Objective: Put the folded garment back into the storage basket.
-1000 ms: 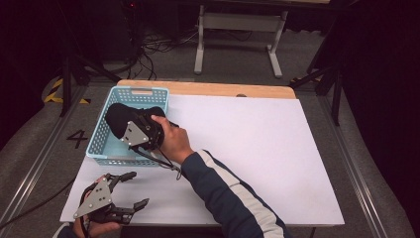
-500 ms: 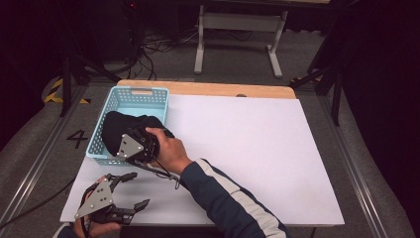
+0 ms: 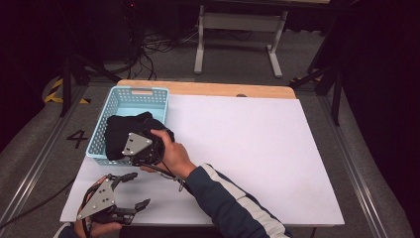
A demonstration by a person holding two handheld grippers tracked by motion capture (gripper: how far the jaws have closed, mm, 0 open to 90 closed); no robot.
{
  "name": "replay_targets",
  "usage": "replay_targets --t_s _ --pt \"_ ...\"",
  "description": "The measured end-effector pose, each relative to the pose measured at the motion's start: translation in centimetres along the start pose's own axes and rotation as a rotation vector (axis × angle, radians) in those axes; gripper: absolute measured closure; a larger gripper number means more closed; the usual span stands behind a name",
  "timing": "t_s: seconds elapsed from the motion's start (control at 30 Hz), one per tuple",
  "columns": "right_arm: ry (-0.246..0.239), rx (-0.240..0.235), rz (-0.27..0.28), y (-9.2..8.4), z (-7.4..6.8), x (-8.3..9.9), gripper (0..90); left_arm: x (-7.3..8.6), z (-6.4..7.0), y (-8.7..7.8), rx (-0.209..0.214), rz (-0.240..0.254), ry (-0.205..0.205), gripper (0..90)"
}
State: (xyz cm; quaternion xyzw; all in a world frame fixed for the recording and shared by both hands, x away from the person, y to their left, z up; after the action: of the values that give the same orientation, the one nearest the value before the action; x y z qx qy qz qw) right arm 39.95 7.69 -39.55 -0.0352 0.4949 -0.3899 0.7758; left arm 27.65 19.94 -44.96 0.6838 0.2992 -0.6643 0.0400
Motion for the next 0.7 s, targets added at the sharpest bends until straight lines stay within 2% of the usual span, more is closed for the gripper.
replay_targets --t_s 0.23,0.6,0.7 --pt "0.028 0.009 0.029 -1.4 0.2 0.1 42.8 0.0 0.0 0.2 -0.001 -0.011 0.007 16.6" --pt "0.084 0.040 0.070 -4.0 1.8 1.2 40.1 0.1 0.1 0.5 0.004 -0.021 0.007 16.7" --pt "0.095 0.064 0.104 -4.7 2.1 1.4 39.3 0.2 0.1 0.5 0.002 -0.024 0.004 16.8"
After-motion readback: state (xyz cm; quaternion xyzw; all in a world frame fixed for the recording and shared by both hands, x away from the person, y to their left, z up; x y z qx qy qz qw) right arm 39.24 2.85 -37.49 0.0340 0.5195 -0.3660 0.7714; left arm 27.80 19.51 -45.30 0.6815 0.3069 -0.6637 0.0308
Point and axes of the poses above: each handheld gripper's, and its own axes: y roughly forward along the jaws, x roughly out of its underside, z roughly to its right, the point moved 2 cm from there along y, roughly forward along the jaws, and after that the axes turned 4 degrees about x, right-handed, at the moved point
